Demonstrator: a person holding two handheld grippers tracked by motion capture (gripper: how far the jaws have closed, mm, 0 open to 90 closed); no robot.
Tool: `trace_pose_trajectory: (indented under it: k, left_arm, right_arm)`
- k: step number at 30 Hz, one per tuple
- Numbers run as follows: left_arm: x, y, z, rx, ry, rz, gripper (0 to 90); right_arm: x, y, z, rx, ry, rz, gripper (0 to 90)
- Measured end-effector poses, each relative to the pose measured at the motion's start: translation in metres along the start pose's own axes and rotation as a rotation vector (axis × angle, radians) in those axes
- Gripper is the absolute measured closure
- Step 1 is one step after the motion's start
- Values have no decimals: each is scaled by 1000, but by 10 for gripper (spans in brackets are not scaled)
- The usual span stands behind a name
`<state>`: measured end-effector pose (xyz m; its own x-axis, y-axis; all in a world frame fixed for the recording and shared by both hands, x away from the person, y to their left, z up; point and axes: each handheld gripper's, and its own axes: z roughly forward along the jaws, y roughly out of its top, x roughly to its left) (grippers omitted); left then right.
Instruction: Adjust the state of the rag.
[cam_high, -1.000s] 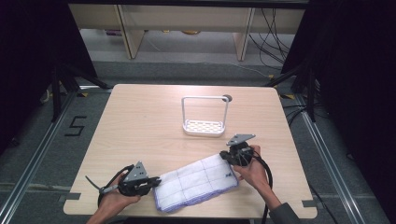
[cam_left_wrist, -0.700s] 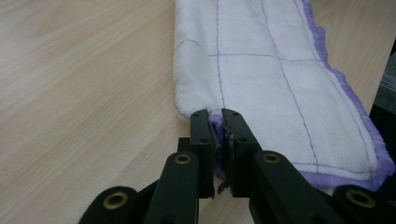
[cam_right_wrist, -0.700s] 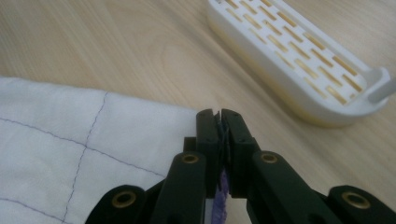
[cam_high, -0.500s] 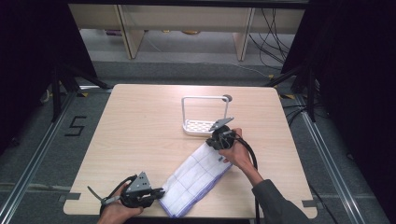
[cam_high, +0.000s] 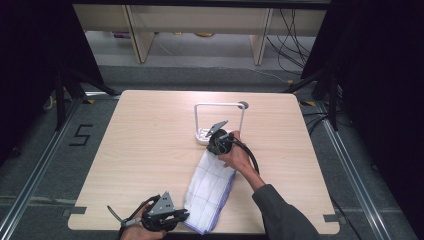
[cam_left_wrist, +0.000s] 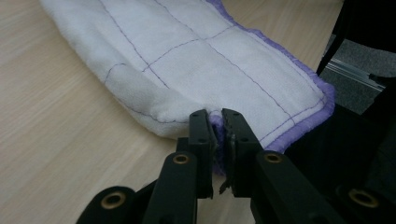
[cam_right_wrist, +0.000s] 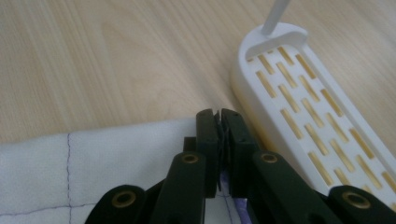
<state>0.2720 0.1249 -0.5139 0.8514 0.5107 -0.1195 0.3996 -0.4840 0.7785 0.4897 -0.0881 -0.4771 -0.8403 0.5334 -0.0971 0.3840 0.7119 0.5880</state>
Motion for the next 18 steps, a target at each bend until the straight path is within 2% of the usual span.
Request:
trace_pose_trajectory:
  k: [1,2,3,5,6,7,8,9,10,11,12,13,15,16,17,18]
  left_arm:
    - [-2,0,1,9,-1,-2,816]
    - [-2,1,1,23,-4,16,808]
    - [-3,2,2,11,-21,2,786]
    - [-4,1,2,-13,-23,-30,678]
    - [-3,2,0,-11,-29,-28,619]
    - [-3,2,-1,-17,-33,-47,567]
    - [0,3,-3,-24,-28,-47,520]
    - [1,4,-4,-40,-26,-63,479]
    - [2,5,-6,-62,-22,-83,466]
    - [7,7,-9,-61,-11,-71,451]
    - [9,8,-11,-79,-11,-88,423]
    - [13,10,-13,-89,0,-94,403]
    - [20,14,-17,-125,2,-139,389]
    - [25,16,-20,-132,16,-142,389]
    - [31,20,-21,-143,29,-149,384]
    - [36,24,-21,-157,40,-159,380]
  right_arm:
    - [1,1,3,0,1,-10,865]
    - [2,2,5,3,2,-19,863]
    - [3,4,7,7,5,-12,859]
    - [5,5,9,3,9,-1,818]
    - [5,5,9,-1,-5,8,779]
    - [5,5,8,-8,-15,27,741]
    - [4,5,6,-9,-20,22,697]
    - [4,5,2,-22,-37,34,648]
    - [3,5,-3,-40,-48,71,629]
    - [3,5,-9,-71,-57,113,616]
    - [0,4,-18,-99,-36,121,600]
    - [0,2,-26,-133,-45,164,587]
    - [-6,-5,-44,-191,-54,185,561]
    - [-8,-10,-50,-209,-56,214,555]
    - [-9,-16,-56,-209,-68,226,548]
    - [-12,-21,-62,-198,-72,213,543]
